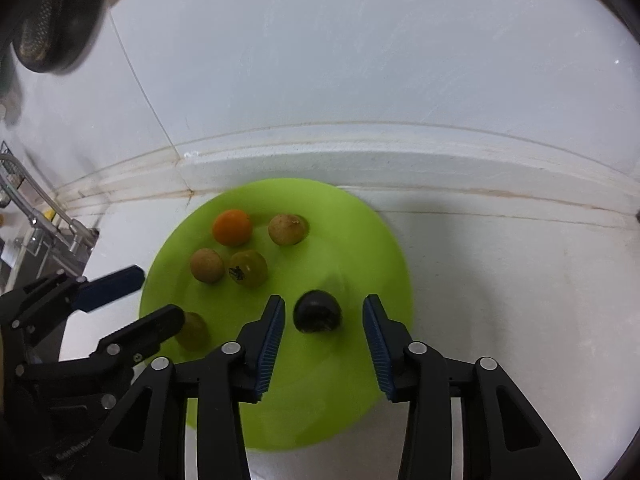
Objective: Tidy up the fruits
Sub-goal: 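Carry both fruits onto the green plate and open both tools, then lift both open tools away from the plate toward the remaining fruits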
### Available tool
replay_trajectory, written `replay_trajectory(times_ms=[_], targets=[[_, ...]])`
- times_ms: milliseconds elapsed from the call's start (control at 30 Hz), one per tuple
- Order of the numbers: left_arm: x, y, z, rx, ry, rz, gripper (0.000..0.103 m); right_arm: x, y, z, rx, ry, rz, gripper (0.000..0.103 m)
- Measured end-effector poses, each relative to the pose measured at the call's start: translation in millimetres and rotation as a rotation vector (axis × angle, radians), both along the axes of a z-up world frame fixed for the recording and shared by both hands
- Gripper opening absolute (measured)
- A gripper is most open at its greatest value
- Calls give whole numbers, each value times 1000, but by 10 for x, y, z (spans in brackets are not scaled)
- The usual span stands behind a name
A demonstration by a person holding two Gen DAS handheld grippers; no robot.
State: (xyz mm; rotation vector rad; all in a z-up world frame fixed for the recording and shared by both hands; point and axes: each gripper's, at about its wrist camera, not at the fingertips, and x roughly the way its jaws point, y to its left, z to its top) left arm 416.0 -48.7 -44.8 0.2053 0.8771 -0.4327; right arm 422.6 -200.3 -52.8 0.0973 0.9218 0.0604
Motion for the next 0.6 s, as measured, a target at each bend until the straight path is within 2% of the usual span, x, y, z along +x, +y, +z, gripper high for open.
replay_trajectory(times_ms=[100, 200, 400, 433, 600], targets=[[-146, 45, 147, -5, -44, 10, 60, -162, 2, 155, -26, -41, -11, 47], [-295, 104, 290, -27, -77, 11, 65, -353, 15, 314, -40, -85, -22, 56], [-608, 230, 543, -41, -147, 37, 74, -797, 75, 596, -84, -188, -39, 62], [-669, 255, 583, -50, -159, 39, 79, -855, 82, 628, -87, -201, -42, 65], [-993, 358, 724, -72, -216, 37, 87, -1216, 133, 775, -87, -267, -76, 74]])
